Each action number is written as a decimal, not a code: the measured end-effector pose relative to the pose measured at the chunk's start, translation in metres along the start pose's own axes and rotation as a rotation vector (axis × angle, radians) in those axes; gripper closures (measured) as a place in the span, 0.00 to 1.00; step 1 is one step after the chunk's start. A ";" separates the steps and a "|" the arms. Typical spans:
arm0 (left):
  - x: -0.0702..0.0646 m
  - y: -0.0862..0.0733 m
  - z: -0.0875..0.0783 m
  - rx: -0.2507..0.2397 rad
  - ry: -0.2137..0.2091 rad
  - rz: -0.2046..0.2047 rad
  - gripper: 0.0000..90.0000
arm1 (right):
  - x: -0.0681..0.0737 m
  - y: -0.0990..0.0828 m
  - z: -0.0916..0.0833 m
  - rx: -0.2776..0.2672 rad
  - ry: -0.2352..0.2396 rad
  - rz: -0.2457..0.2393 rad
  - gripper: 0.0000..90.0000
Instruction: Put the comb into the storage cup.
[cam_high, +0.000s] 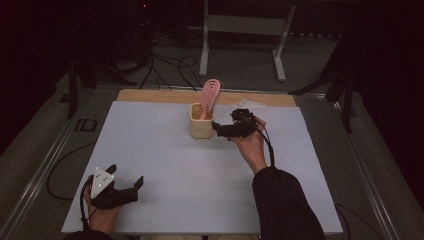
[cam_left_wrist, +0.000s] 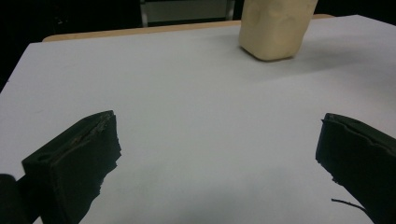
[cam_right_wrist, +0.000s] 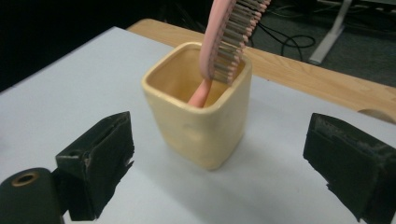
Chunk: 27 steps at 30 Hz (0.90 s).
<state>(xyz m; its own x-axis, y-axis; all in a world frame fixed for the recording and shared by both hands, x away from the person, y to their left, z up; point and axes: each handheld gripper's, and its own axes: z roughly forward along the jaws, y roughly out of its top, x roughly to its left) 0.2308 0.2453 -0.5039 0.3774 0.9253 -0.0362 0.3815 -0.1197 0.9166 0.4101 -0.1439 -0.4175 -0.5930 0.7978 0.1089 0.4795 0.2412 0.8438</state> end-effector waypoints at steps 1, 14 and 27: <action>0.000 0.000 0.000 0.001 0.001 0.003 0.00 | -0.001 -0.003 -0.004 -0.005 0.008 0.008 0.09; -0.001 0.000 0.001 0.004 0.003 0.005 0.00 | -0.014 -0.041 -0.052 -0.043 -0.011 0.029 0.09; 0.000 0.000 -0.001 -0.004 0.016 -0.003 0.00 | -0.016 -0.077 -0.088 -0.073 -0.053 -0.051 0.09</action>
<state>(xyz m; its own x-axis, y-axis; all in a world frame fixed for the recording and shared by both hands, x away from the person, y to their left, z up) 0.2303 0.2461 -0.5032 0.3630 0.9312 -0.0324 0.3793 -0.1160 0.9180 0.3261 -0.2238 -0.4377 -0.5798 0.8138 0.0387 0.4002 0.2430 0.8836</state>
